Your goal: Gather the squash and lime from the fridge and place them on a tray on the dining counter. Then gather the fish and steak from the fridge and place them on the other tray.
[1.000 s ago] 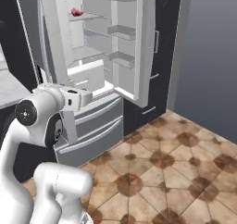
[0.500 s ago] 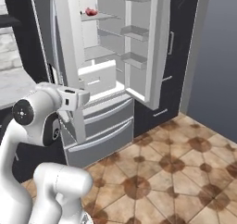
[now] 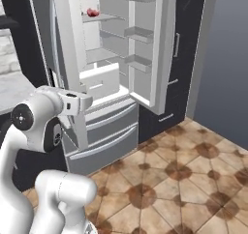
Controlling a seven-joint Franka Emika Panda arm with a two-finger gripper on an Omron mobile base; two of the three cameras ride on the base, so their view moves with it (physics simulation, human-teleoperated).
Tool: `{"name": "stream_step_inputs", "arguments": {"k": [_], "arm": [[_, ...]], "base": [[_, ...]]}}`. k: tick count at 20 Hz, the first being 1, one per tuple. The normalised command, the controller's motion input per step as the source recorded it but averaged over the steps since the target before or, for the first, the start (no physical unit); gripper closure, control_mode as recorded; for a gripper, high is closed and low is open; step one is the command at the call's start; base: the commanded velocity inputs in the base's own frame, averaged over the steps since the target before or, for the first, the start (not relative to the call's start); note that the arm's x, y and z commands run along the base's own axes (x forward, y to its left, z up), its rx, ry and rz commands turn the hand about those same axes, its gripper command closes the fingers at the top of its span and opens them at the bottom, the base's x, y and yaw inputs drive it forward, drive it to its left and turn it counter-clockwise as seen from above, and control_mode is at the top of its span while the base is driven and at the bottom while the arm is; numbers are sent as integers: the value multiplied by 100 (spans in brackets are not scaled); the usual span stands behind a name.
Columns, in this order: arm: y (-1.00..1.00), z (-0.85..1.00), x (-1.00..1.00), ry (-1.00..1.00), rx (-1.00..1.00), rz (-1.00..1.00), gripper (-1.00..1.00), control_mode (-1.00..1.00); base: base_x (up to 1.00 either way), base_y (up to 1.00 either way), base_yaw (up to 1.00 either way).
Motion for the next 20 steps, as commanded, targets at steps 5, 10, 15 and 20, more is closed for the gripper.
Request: {"name": "stream_step_inputs", "arguments": {"k": [5, 10, 15, 20], "arm": [[0, 0, 0, 0, 0, 0, -100, 100], [0, 0, 0, 0, 0, 0, -100, 100], [0, 0, 0, 0, 0, 0, -100, 100], [0, 0, 0, 0, 0, 0, -100, 100]], "base": [[37, -2, -20], [48, 0, -22], [64, 5, -26], [40, 5, -17]]}}
